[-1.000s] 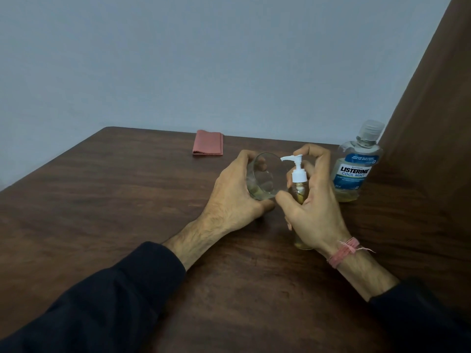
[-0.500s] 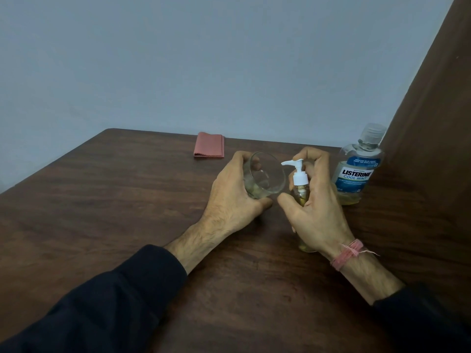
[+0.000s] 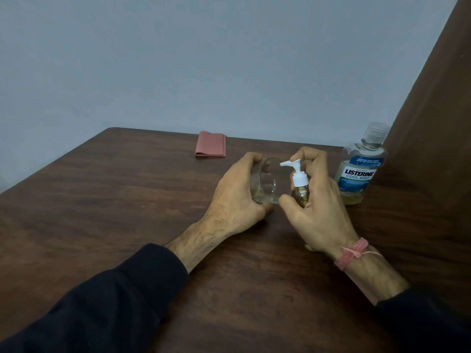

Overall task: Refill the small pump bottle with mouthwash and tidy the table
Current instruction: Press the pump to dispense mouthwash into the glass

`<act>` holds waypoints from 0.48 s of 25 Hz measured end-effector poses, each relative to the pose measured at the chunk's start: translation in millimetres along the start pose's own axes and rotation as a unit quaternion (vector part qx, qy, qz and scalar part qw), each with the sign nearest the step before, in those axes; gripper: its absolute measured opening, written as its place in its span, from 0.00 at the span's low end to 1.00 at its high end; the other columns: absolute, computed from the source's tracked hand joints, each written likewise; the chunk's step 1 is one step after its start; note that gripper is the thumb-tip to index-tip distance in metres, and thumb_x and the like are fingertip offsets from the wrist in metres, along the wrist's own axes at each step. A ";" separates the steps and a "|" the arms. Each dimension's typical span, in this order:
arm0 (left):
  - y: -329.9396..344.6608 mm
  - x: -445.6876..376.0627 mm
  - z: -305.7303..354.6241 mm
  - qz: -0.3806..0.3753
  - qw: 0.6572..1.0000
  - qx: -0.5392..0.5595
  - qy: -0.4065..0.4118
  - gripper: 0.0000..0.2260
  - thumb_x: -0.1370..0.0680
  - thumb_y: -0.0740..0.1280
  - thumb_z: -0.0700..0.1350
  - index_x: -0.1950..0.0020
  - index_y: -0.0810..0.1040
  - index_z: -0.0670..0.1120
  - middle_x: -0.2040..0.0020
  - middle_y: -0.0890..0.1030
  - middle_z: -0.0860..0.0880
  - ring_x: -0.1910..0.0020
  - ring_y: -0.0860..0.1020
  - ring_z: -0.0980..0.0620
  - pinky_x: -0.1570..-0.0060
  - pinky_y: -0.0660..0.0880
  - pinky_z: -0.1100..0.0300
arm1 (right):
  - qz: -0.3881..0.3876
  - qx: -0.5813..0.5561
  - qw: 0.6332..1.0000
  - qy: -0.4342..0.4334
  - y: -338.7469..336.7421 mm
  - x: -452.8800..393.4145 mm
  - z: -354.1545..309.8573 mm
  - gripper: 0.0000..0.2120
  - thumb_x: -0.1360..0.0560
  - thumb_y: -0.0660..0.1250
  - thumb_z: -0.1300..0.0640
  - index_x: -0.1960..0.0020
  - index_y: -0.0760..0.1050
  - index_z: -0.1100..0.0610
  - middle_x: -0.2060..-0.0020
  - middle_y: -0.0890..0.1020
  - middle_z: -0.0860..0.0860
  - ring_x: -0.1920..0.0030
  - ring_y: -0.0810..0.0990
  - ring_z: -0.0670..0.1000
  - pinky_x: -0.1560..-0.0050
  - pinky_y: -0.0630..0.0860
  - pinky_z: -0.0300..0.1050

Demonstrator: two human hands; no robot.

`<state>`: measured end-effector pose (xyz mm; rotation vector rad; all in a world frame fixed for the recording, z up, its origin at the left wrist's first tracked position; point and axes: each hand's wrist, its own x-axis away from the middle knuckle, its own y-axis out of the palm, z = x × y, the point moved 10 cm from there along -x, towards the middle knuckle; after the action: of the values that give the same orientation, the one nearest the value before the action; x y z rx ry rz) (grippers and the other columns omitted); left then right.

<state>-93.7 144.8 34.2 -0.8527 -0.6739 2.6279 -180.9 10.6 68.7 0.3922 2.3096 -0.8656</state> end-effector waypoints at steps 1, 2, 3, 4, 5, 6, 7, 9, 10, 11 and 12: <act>-0.8 -0.1 -0.3 0.003 1.000 0.002 0.001 0.34 0.30 0.85 0.48 0.28 0.75 0.54 0.36 0.84 0.58 0.37 0.84 0.56 0.36 0.84 0.50 | 0.002 0.005 1.000 0.001 -0.9 -0.3 1.5 0.27 0.29 0.68 0.59 0.35 0.63 0.42 0.57 0.79 0.32 0.70 0.79 0.45 0.68 0.72 0.31; -1.0 -0.1 -0.5 0.004 1.000 0.002 0.002 0.34 0.30 0.85 0.47 0.28 0.74 0.54 0.36 0.84 0.59 0.37 0.84 0.56 0.36 0.84 0.50 | 0.004 0.010 1.000 0.003 -1.7 -0.6 3.3 0.26 0.29 0.67 0.58 0.36 0.63 0.42 0.59 0.79 0.32 0.71 0.77 0.45 0.69 0.71 0.32; -0.9 -0.2 -0.7 0.004 1.000 0.000 0.003 0.35 0.30 0.85 0.46 0.28 0.74 0.54 0.36 0.84 0.59 0.37 0.84 0.56 0.36 0.84 0.50 | 0.007 0.014 1.000 0.006 -2.5 -0.8 4.9 0.26 0.29 0.67 0.57 0.36 0.63 0.42 0.60 0.79 0.33 0.72 0.76 0.46 0.69 0.70 0.32; -0.3 -0.4 -0.5 0.004 1.000 -0.003 0.005 0.35 0.30 0.85 0.45 0.28 0.74 0.55 0.36 0.83 0.59 0.37 0.84 0.56 0.36 0.84 0.51 | 0.010 0.018 1.000 0.008 -3.1 -0.8 6.2 0.26 0.29 0.67 0.58 0.36 0.63 0.42 0.60 0.78 0.33 0.72 0.76 0.45 0.69 0.70 0.33; -0.5 -0.6 -0.2 0.005 1.000 -0.004 0.006 0.35 0.31 0.85 0.45 0.28 0.74 0.55 0.36 0.84 0.59 0.37 0.84 0.56 0.36 0.84 0.51 | 0.012 0.023 1.000 0.010 -3.4 -1.1 7.3 0.27 0.29 0.67 0.59 0.36 0.63 0.42 0.60 0.78 0.33 0.71 0.76 0.45 0.69 0.70 0.33; -0.8 -0.6 0.0 0.007 1.000 -0.001 0.007 0.35 0.31 0.85 0.45 0.28 0.74 0.54 0.37 0.84 0.59 0.37 0.85 0.56 0.37 0.85 0.51 | 0.013 0.028 0.999 0.012 -3.6 -1.4 7.7 0.26 0.29 0.67 0.59 0.36 0.63 0.43 0.61 0.78 0.35 0.71 0.76 0.45 0.69 0.70 0.32; -1.5 -0.7 -0.3 0.010 1.000 0.007 0.006 0.34 0.31 0.85 0.45 0.29 0.74 0.54 0.37 0.85 0.58 0.39 0.86 0.56 0.38 0.85 0.51 | 0.015 0.033 0.999 0.012 -4.5 -1.7 7.9 0.26 0.29 0.68 0.59 0.36 0.63 0.43 0.61 0.78 0.37 0.71 0.76 0.45 0.69 0.71 0.32; -3.4 -0.8 -1.7 0.020 0.999 0.028 0.000 0.33 0.32 0.85 0.45 0.30 0.75 0.54 0.39 0.86 0.57 0.41 0.87 0.57 0.40 0.86 0.54 | 0.015 0.037 0.999 0.017 -5.7 -2.4 7.9 0.26 0.29 0.68 0.60 0.36 0.63 0.44 0.60 0.78 0.42 0.70 0.77 0.47 0.69 0.73 0.35; -4.5 -1.0 -3.1 0.025 0.999 0.037 -0.006 0.33 0.32 0.85 0.44 0.31 0.75 0.54 0.40 0.86 0.58 0.42 0.87 0.59 0.42 0.85 0.58 | 0.013 0.035 0.999 0.020 -5.7 -2.4 8.1 0.26 0.29 0.69 0.60 0.36 0.63 0.44 0.59 0.79 0.43 0.70 0.78 0.49 0.69 0.74 0.36; -5.5 -0.9 -4.9 0.030 0.998 0.047 -0.013 0.33 0.32 0.85 0.44 0.31 0.76 0.54 0.40 0.86 0.58 0.43 0.87 0.61 0.43 0.85 0.62 | 0.011 0.034 0.999 0.021 -5.4 -2.4 8.0 0.26 0.28 0.69 0.61 0.36 0.63 0.44 0.58 0.79 0.42 0.70 0.78 0.50 0.69 0.74 0.37; -6.3 -0.8 -6.7 0.033 0.998 0.056 -0.021 0.33 0.32 0.85 0.43 0.32 0.76 0.54 0.39 0.86 0.58 0.43 0.87 0.63 0.43 0.83 0.66 | 0.009 0.035 0.999 0.019 -5.0 -2.2 7.2 0.26 0.29 0.69 0.60 0.37 0.63 0.44 0.59 0.79 0.41 0.70 0.78 0.50 0.69 0.74 0.36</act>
<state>-88.2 152.1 33.1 -0.8023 -0.5114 2.7200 -178.2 1.9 68.4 0.4628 2.3125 -0.9392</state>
